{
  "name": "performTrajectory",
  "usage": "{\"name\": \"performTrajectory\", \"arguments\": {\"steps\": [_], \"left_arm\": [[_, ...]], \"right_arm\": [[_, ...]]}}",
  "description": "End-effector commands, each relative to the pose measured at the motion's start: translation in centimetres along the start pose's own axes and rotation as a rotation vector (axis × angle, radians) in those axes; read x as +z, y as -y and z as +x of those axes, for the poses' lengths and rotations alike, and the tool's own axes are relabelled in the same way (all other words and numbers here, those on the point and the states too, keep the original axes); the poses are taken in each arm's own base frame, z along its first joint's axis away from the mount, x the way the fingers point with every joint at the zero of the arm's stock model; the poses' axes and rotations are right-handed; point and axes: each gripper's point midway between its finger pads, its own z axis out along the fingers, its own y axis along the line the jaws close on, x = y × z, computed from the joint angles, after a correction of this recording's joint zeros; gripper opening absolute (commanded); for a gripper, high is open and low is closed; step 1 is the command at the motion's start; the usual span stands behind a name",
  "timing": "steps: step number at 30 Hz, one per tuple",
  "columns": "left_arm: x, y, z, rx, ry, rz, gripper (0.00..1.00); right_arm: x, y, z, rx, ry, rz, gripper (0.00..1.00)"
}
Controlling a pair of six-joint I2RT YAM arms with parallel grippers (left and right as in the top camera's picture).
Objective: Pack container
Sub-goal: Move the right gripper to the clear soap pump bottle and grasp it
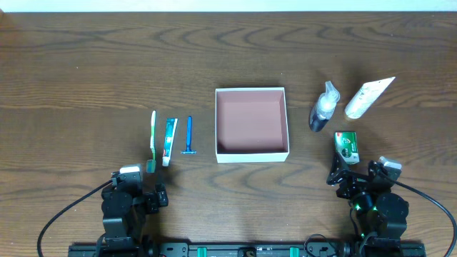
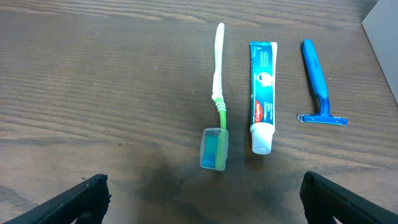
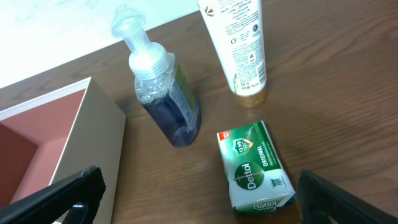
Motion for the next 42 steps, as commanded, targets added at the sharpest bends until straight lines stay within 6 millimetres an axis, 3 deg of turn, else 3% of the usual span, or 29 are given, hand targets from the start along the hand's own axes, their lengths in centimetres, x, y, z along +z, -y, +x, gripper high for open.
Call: {"name": "performTrajectory", "arguments": {"steps": [1,12,15,17,21,27,34,37,42], "left_arm": [[0.2,0.1,0.5,0.003,-0.01,0.006,0.98],[0.2,0.1,0.5,0.003,-0.01,0.006,0.98],[0.2,0.1,0.5,0.003,-0.01,0.006,0.98],[0.2,0.1,0.5,0.003,-0.01,0.006,0.98],[0.2,0.1,0.5,0.003,-0.01,0.006,0.98],[0.2,0.1,0.5,0.003,-0.01,0.006,0.98],[0.2,0.1,0.5,0.003,-0.01,0.006,0.98],[0.2,0.1,0.5,0.003,-0.01,0.006,0.98],[0.2,0.1,0.5,0.003,-0.01,0.006,0.98]], "right_arm": [[0.0,0.8,-0.3,-0.028,0.021,0.041,0.99],[0.0,0.7,-0.3,-0.009,0.021,0.034,0.99],[0.0,-1.0,-0.3,0.028,0.013,-0.057,0.99],[-0.3,-3.2,-0.8,-0.025,0.016,-0.179,0.99],[-1.2,-5.1,-2.9,-0.048,0.021,-0.237,0.99],[-1.5,-7.1,-8.6,-0.07,-0.063,-0.206,0.99],[1.9,-6.9,-13.5,-0.067,-0.379,0.002,0.99],[3.9,-6.9,-14.5,-0.097,-0.498,0.059,0.99],[9.2,-8.8,-15.1,-0.227,-0.58,0.089,0.99]]}}
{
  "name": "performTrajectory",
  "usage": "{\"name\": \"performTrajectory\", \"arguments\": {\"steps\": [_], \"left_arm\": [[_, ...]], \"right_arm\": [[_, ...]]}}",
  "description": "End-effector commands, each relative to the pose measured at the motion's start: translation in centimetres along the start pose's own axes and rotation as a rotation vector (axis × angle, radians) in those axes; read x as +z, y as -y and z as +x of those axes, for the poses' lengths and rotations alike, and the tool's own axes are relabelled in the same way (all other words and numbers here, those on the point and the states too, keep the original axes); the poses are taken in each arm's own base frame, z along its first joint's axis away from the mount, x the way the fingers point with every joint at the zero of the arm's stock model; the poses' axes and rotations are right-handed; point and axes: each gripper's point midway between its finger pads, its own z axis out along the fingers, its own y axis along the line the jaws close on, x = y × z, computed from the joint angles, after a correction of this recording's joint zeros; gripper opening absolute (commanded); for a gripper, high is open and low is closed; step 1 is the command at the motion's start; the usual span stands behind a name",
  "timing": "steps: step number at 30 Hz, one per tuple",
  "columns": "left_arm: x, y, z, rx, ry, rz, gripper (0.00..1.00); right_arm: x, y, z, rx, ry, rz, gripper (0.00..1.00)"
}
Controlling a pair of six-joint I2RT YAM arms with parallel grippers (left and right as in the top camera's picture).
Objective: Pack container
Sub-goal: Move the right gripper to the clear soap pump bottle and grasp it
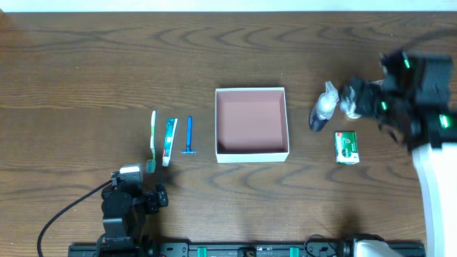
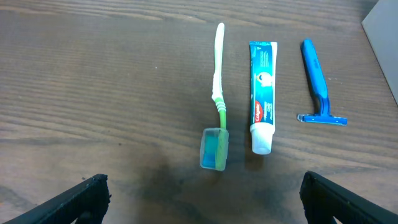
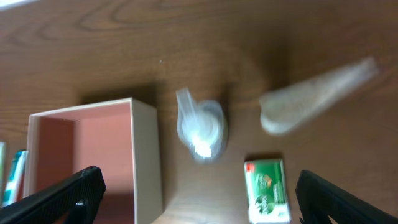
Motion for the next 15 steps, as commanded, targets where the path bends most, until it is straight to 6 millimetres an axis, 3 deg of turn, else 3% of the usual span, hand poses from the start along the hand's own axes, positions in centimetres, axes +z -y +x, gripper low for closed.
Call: {"name": "performTrajectory", "arguments": {"steps": [1,4,7,10,15], "left_arm": [[0.2,0.1,0.5,0.003,-0.01,0.006,0.98],[0.2,0.1,0.5,0.003,-0.01,0.006,0.98],[0.2,0.1,0.5,0.003,-0.01,0.006,0.98],[0.2,0.1,0.5,0.003,-0.01,0.006,0.98],[0.2,0.1,0.5,0.003,-0.01,0.006,0.98]], "right_arm": [[2.5,-0.9,-2.1,-0.117,-0.025,0.092,0.99],[5.2,-1.9,-2.6,-0.166,-0.061,0.137,0.99],[7.9,-2.7,-1.7,-0.19,-0.127,0.139,0.99],[10.3,-2.4,0.0,-0.188,-0.213,0.157,0.91],[12.4,-1.1,1.5,-0.119,-0.285,0.203,0.88]]}}
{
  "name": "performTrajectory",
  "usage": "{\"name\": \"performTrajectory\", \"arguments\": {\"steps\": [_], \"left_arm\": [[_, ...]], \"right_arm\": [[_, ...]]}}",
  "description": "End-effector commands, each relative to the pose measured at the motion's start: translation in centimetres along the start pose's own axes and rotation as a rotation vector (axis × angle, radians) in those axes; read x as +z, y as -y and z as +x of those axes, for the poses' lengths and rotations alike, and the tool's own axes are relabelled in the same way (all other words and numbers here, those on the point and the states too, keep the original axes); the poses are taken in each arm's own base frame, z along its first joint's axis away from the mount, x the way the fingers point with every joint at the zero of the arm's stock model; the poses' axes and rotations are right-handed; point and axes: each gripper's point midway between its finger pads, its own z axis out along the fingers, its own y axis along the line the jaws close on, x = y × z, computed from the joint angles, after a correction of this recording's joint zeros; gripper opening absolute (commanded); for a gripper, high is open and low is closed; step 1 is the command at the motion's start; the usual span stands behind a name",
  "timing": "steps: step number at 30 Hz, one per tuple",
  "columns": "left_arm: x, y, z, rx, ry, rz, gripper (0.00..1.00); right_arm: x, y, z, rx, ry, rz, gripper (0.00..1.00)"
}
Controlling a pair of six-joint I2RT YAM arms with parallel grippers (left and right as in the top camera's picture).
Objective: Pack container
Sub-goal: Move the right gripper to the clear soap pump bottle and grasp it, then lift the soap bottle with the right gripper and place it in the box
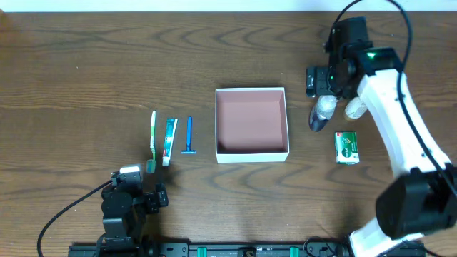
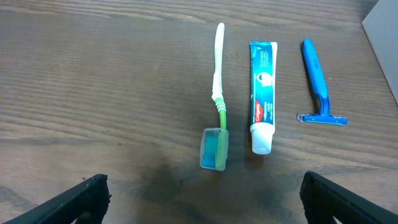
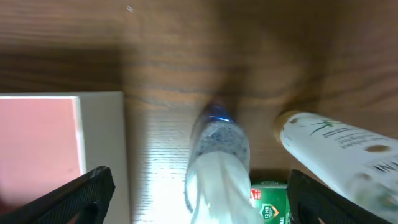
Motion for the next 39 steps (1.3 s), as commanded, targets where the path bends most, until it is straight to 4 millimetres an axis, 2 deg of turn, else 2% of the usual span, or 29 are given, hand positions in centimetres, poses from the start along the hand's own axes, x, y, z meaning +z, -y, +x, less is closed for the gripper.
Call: {"name": "performTrajectory", "arguments": {"steps": [1,8,13,19,21,23,27,31,33,37,39], "left_arm": [[0.2,0.1,0.5,0.003,-0.01,0.006,0.98],[0.2,0.1,0.5,0.003,-0.01,0.006,0.98],[0.2,0.1,0.5,0.003,-0.01,0.006,0.98],[0.2,0.1,0.5,0.003,-0.01,0.006,0.98],[0.2,0.1,0.5,0.003,-0.01,0.006,0.98],[0.2,0.1,0.5,0.003,-0.01,0.006,0.98],[0.2,0.1,0.5,0.003,-0.01,0.006,0.98],[0.2,0.1,0.5,0.003,-0.01,0.006,0.98],[0.2,0.1,0.5,0.003,-0.01,0.006,0.98],[0.2,0.1,0.5,0.003,-0.01,0.006,0.98],[0.2,0.1,0.5,0.003,-0.01,0.006,0.98]], "right_arm": [[0.4,0.8,-0.3,0.065,-0.007,0.032,0.86],[1.2,1.1,2.1,0.095,-0.106,0.054,0.69],[2.4,1.6,3.6,0.136,-0.15,0.07,0.68],[3.6,1.6,4.4,0.147,-0.159,0.073,0.66],[3.7,1.6,4.3,0.161,-0.153,0.072,0.62],[3.7,1.6,3.9,0.161,-0.137,0.069,0.5],[3.3,1.4,3.0,0.163,-0.099,0.059,0.36],[1.7,1.4,2.2,0.164,-0.057,0.049,0.3],[0.2,1.2,1.4,0.157,-0.018,0.037,0.29],[-4.7,-0.4,-0.4,0.106,0.095,-0.004,0.27],[-7.8,-2.0,-1.0,0.07,0.156,-0.039,0.22]]}}
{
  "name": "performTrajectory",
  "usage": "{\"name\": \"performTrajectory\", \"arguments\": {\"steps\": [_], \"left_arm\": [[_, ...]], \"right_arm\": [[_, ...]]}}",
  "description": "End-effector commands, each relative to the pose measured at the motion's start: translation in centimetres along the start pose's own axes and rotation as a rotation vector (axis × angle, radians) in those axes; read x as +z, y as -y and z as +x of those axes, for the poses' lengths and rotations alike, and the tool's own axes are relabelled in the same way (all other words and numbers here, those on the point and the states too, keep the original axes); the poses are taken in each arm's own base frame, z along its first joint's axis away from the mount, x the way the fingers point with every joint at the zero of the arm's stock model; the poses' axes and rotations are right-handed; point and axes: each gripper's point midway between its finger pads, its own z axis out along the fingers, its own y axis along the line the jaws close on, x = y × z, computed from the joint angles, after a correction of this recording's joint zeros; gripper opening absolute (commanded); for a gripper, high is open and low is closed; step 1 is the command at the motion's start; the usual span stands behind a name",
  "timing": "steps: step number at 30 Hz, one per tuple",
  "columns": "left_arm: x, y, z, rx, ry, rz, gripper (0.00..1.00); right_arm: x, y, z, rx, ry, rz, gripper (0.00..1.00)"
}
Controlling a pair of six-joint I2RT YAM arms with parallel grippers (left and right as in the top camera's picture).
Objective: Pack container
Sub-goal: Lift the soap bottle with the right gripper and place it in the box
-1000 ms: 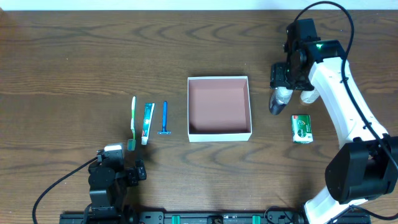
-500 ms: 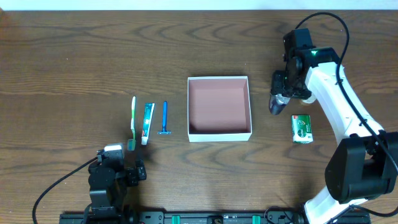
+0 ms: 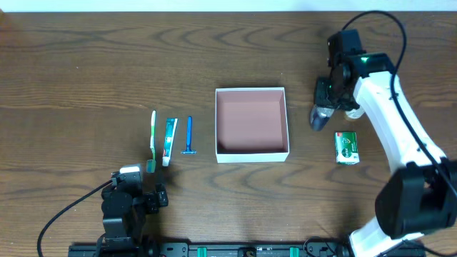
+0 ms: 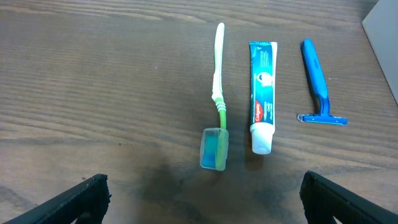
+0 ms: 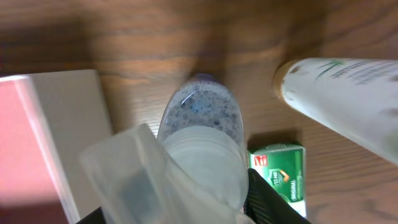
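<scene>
The white box with a pink inside stands open at the table's middle. To its right lies a clear pump bottle of blue liquid. My right gripper is down over the bottle's pump end. In the right wrist view the pump bottle fills the space between the jaws, and my right gripper is closed in on its top. A cream tube and a green soap bar lie beside it. My left gripper rests open, short of a toothbrush, toothpaste and blue razor.
The right arm reaches across the table's right side, covering most of the cream tube in the overhead view. The box's white wall stands just left of the bottle. The left arm sits at the front left edge.
My right gripper has come down onto the pump bottle and its fingers have closed in around the pump top. The bottle lies where it was. The left arm has not moved.
Both grippers first rested open at the front edge, the right one near the soap. Then the right arm was out over the bottle and tube, then above the bottle's far end. Now it grips the bottle's pump end.
</scene>
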Motion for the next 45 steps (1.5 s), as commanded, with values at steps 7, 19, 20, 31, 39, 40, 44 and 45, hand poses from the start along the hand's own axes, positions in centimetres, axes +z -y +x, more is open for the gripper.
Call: {"name": "performTrajectory", "arguments": {"steps": [7,19,20,31,39,40,44,45], "left_arm": [[0.2,0.1,0.5,0.003,-0.01,0.006,0.98],[0.2,0.1,0.5,0.003,-0.01,0.006,0.98],[0.2,0.1,0.5,0.003,-0.01,0.006,0.98],[0.2,0.1,0.5,0.003,-0.01,0.006,0.98],[0.2,0.1,0.5,0.003,-0.01,0.006,0.98],[0.2,0.1,0.5,0.003,-0.01,0.006,0.98],[0.2,0.1,0.5,0.003,-0.01,0.006,0.98],[0.2,0.1,0.5,0.003,-0.01,0.006,0.98]], "right_arm": [[-14.7,-9.9,-0.2,-0.23,0.311,-0.215,0.22],[-5.9,-20.7,5.4,-0.311,0.101,-0.224,0.24],[-4.6,-21.6,5.5,-0.323,0.092,-0.222,0.25],[0.2,-25.1,4.3,-0.329,0.117,-0.244,0.78],[-3.7,-20.1,3.7,-0.31,0.118,-0.175,0.97],[-4.8,-19.3,3.5,-0.308,0.126,-0.175,0.96],[-10.0,-14.4,1.4,-0.24,0.239,-0.138,0.99],[-11.4,-12.8,0.7,-0.218,0.275,-0.13,0.99]]}}
